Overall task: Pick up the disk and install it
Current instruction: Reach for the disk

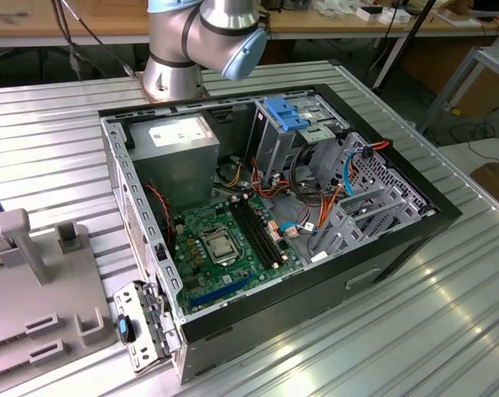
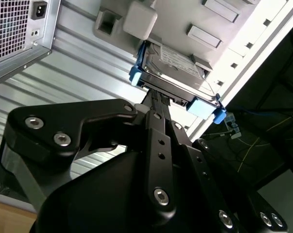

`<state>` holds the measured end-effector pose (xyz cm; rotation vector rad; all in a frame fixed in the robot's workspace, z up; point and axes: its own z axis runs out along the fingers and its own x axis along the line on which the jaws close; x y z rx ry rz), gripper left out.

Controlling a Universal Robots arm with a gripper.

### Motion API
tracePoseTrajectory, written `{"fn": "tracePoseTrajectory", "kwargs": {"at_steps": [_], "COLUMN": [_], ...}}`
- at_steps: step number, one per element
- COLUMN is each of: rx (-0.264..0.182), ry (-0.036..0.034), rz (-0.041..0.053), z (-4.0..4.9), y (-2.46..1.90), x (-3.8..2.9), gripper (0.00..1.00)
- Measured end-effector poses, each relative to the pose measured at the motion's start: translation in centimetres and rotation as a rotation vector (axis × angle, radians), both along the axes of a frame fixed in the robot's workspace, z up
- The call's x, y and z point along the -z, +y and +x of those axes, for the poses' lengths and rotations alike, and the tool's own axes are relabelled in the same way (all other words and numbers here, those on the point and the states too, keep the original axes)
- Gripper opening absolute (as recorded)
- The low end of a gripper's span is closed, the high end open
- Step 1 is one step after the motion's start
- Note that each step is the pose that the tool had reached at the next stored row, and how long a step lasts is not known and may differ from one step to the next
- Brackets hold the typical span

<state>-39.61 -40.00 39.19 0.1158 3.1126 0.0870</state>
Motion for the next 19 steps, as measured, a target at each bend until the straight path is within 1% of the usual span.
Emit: {"fn": "tracePoseTrajectory", "kwargs": {"at_steps": [4,6,9,11,19], "rx": [0.000,0.000,0.000,0.000,0.000], "ry": [0.0000,0.0000,0.0000,0.0001,0.0000], "rz": [0.0001,0.0001,0.0002,0.0002,0.0003], "z": [-1.68,-2.81,-3.89,-4.34,-4.37], "y": [0.00,0.00,0.00,0.00,0.00], "x": [0.00,-0.01,0.00,-0.01,0.00], "gripper": [0.11,0.11,0.11,0.11,0.11]}}
